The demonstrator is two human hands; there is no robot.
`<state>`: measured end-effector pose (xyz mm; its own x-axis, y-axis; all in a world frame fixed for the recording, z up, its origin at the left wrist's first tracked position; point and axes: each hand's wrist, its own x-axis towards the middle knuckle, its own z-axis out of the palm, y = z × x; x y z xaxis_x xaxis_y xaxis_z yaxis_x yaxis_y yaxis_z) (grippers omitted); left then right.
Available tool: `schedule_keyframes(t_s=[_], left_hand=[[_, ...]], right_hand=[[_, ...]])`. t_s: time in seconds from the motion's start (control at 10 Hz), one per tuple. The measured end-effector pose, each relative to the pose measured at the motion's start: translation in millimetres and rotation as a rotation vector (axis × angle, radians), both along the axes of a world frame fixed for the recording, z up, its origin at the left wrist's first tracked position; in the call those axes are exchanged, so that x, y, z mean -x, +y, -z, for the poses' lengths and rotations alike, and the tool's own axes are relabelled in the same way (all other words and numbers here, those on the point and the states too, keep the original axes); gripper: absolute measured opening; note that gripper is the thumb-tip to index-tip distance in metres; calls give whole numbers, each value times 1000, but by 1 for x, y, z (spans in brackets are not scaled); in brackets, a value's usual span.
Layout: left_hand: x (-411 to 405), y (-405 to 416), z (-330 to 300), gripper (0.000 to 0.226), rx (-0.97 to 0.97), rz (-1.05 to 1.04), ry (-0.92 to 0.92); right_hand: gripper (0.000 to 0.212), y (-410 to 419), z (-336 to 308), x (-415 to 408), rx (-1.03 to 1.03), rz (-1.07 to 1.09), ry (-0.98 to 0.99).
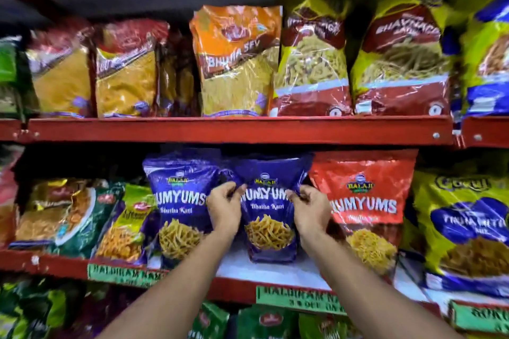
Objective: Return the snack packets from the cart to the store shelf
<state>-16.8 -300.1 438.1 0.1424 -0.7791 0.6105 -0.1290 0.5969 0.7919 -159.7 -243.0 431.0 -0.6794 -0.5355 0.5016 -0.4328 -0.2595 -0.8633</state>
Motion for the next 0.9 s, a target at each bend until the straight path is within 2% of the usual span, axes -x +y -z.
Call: schedule_keyframes(t_s=[0.1,0.2,0.3,0.5,0.6,0.8,0.9], left_hand=[[7,-15,11,36,-125,2,62],[12,-10,22,48,-223,104,76],[19,4,42,55,-358,229,2],[11,24,61,48,-399,329,-17],[4,30,63,58,-439,318,-64],[-7,58,53,67,-497,326,-67],[-8,76,44,73,-478,325,-79]], right_hand=[[28,-7,10,1,-31,-26,-80],[41,-8,23,0,-108,-78,-65],[59,-12,44,-2,-243,-168,-121],[55,2,54,-10,-281,-230,-172],[56,13,51,-12,-312,-239,-167],[73,29,51,-10,-387,-296,-126],[63,57,36,-21,-367,-261,-41]])
